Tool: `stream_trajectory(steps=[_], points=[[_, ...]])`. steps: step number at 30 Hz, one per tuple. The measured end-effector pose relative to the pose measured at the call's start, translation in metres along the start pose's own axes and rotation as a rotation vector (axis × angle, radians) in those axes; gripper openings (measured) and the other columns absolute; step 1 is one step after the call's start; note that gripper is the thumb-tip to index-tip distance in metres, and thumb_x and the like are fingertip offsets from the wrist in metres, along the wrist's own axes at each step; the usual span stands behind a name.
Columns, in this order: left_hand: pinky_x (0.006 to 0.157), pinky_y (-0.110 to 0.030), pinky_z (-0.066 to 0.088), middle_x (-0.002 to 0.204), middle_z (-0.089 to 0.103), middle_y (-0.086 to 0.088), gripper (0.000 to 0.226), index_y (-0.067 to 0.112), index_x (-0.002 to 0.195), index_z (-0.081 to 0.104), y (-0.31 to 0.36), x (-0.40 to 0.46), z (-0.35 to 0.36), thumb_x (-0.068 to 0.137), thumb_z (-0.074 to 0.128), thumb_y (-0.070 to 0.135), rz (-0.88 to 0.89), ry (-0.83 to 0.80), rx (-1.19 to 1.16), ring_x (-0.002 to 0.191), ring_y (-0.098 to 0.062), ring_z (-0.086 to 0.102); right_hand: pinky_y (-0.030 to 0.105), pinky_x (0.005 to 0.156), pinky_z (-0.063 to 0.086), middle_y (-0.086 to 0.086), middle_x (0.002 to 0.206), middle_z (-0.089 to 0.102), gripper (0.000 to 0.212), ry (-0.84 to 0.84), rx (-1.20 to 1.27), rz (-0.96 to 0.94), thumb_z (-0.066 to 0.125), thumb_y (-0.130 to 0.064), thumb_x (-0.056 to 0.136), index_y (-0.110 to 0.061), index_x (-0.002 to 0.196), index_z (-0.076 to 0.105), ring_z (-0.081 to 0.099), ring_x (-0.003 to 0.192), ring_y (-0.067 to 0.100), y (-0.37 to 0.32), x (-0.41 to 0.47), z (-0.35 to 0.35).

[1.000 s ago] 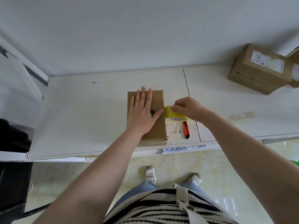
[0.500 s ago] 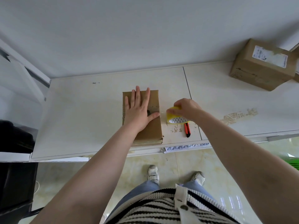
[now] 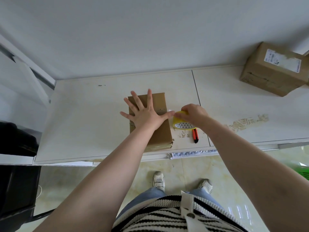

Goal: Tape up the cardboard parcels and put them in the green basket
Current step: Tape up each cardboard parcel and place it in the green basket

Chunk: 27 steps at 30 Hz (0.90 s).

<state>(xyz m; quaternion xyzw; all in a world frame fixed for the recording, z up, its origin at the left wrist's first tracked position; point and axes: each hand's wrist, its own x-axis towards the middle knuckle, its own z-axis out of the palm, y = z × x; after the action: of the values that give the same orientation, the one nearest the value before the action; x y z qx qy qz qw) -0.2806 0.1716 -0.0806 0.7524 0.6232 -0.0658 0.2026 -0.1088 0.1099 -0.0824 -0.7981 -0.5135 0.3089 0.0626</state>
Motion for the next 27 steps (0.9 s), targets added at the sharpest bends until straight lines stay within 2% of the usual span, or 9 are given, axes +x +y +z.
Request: stream_trajectory(steps=[5, 9, 13, 16, 19, 22, 24, 25, 27], points=[[0.108, -0.07, 0.013, 0.156, -0.034, -0.011, 0.122, 0.043, 0.15, -0.005, 0.003, 0.001, -0.001, 0.057, 0.057, 0.091, -0.004, 0.019, -0.05, 0.143, -0.046, -0.024, 0.025, 0.057, 0.04, 0.001, 0.073, 0.056, 0.045, -0.003, -0.019, -0.036, 0.056, -0.06, 0.088, -0.016, 0.078, 0.062, 0.054, 0.067, 0.016, 0.001, -0.003, -0.011], [0.106, -0.063, 0.021, 0.158, -0.028, -0.007, 0.11, 0.045, 0.144, 0.009, 0.009, 0.001, -0.009, 0.059, 0.069, 0.08, 0.034, 0.028, -0.19, 0.145, -0.044, -0.014, 0.026, 0.056, 0.039, -0.002, 0.075, 0.056, 0.041, 0.01, -0.1, -0.087, 0.057, -0.061, 0.086, -0.022, 0.075, 0.061, 0.052, 0.067, 0.011, -0.007, -0.007, -0.038], [0.112, -0.056, 0.024, 0.16, -0.016, 0.002, 0.106, 0.051, 0.142, 0.015, 0.008, 0.001, -0.022, 0.054, 0.072, 0.069, 0.088, -0.068, -0.676, 0.147, -0.032, 0.005, 0.025, 0.051, 0.031, -0.007, 0.067, 0.053, 0.042, 0.134, -0.163, -0.153, 0.054, -0.059, 0.086, -0.024, 0.064, 0.056, 0.05, 0.063, 0.008, -0.019, -0.017, -0.079], [0.113, -0.048, 0.034, 0.156, 0.018, -0.005, 0.109, 0.04, 0.149, 0.013, -0.007, -0.001, -0.024, 0.065, 0.082, 0.051, 0.083, -0.203, -1.052, 0.137, -0.026, 0.037, 0.026, 0.053, 0.034, -0.003, 0.066, 0.056, 0.036, 0.15, -0.104, -0.226, 0.055, -0.048, 0.088, -0.017, 0.07, 0.062, 0.054, 0.066, 0.015, -0.033, -0.023, -0.098], [0.108, -0.041, 0.039, 0.152, 0.034, -0.007, 0.118, 0.033, 0.154, 0.003, -0.027, -0.003, -0.023, 0.067, 0.081, 0.046, 0.037, -0.342, -1.239, 0.127, -0.023, 0.049, 0.03, 0.06, 0.04, -0.001, 0.067, 0.055, 0.034, 0.105, -0.042, -0.281, 0.058, -0.043, 0.089, -0.013, 0.075, 0.063, 0.054, 0.069, 0.018, -0.055, -0.028, -0.091], [0.103, -0.036, 0.042, 0.148, 0.044, -0.001, 0.105, 0.031, 0.155, 0.008, -0.034, -0.008, -0.024, 0.074, 0.074, 0.043, -0.056, -0.42, -1.426, 0.117, -0.014, 0.055, 0.03, 0.059, 0.04, -0.004, 0.064, 0.052, 0.035, 0.157, -0.04, -0.288, 0.059, -0.045, 0.088, -0.014, 0.073, 0.062, 0.054, 0.067, 0.017, -0.075, -0.028, -0.076], [0.084, -0.028, 0.054, 0.13, 0.06, 0.004, 0.08, 0.031, 0.143, 0.028, -0.035, -0.012, -0.021, 0.076, 0.071, 0.043, -0.036, -0.455, -1.455, 0.101, -0.008, 0.067, 0.028, 0.056, 0.038, -0.004, 0.065, 0.052, 0.037, 0.175, -0.113, -0.292, 0.057, -0.047, 0.088, -0.015, 0.071, 0.06, 0.057, 0.07, 0.02, -0.087, -0.028, -0.071], [0.078, -0.028, 0.056, 0.124, 0.066, 0.001, 0.067, 0.027, 0.138, 0.036, -0.036, -0.013, -0.02, 0.081, 0.07, 0.039, -0.012, -0.453, -1.46, 0.099, -0.01, 0.07, 0.027, 0.054, 0.037, -0.004, 0.066, 0.053, 0.038, 0.177, -0.145, -0.294, 0.055, -0.05, 0.088, -0.017, 0.07, 0.059, 0.057, 0.07, 0.02, -0.093, -0.028, -0.07], [0.078, -0.031, 0.057, 0.12, 0.069, -0.002, 0.052, 0.021, 0.137, 0.043, -0.04, -0.013, -0.018, 0.09, 0.065, 0.029, 0.018, -0.431, -1.5, 0.104, -0.017, 0.069, 0.027, 0.053, 0.037, -0.004, 0.068, 0.056, 0.043, 0.164, -0.172, -0.302, 0.054, -0.058, 0.087, -0.019, 0.072, 0.061, 0.056, 0.068, 0.017, -0.099, -0.028, -0.07]])
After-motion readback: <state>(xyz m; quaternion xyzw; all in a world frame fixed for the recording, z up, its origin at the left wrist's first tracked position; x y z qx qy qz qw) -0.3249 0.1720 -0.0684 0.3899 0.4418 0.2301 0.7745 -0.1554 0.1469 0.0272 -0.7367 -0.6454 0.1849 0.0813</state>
